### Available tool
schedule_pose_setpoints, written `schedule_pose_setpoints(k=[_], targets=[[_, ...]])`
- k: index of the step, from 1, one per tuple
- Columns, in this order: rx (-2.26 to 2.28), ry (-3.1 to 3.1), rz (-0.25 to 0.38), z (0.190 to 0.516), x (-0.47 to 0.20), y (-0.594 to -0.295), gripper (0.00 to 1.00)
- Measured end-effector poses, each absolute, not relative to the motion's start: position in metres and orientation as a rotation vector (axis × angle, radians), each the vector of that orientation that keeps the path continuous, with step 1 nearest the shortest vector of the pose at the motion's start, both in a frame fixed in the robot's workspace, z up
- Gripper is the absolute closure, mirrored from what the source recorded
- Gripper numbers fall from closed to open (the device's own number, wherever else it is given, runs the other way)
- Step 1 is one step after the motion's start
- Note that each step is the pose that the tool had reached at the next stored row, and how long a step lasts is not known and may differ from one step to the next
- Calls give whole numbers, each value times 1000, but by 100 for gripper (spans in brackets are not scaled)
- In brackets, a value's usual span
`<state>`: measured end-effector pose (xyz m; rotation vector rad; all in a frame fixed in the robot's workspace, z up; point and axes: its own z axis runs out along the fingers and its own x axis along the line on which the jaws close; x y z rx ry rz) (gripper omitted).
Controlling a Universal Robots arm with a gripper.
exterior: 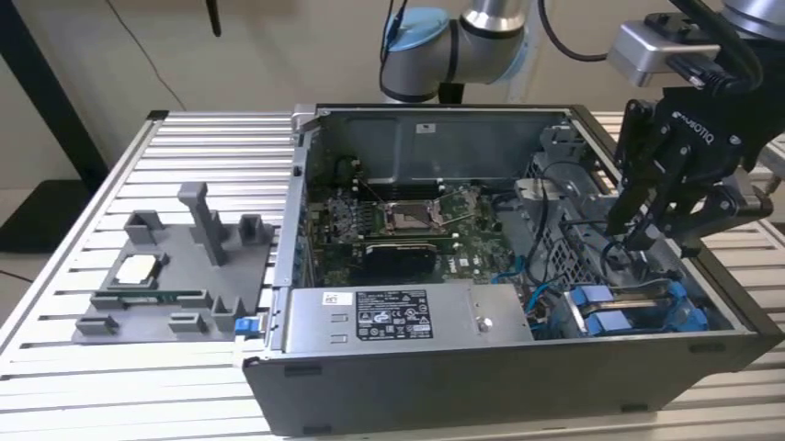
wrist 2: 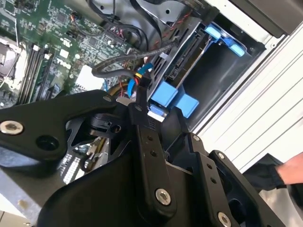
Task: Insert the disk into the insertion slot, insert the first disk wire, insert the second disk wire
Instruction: 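Insert the disk into the insertion slot, then insert the first disk wire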
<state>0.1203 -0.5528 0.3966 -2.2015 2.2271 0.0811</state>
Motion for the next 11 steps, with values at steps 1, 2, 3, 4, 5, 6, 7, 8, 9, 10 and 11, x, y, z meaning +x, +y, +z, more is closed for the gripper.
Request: schedule_pose_setpoints(k=[1,2,3,4,5,6,7,8,9,10,11], targets=[[-2199,2223,88,396,120,-553,60],[-2198,2218,94,396,120,-552,60],[-2198,2213,98,396,120,-552,60],[-2199,2207,102,396,120,-552,60],[-2200,2200,104,395,120,-552,60],[-2201,2194,104,395,120,-552,60],[-2203,2187,104,394,120,-552,60],[-2205,2180,103,394,120,-552,60],[-2207,2172,105,393,120,-552,60],[-2209,2161,112,393,120,-552,60],[-2208,2152,121,393,120,-552,60]])
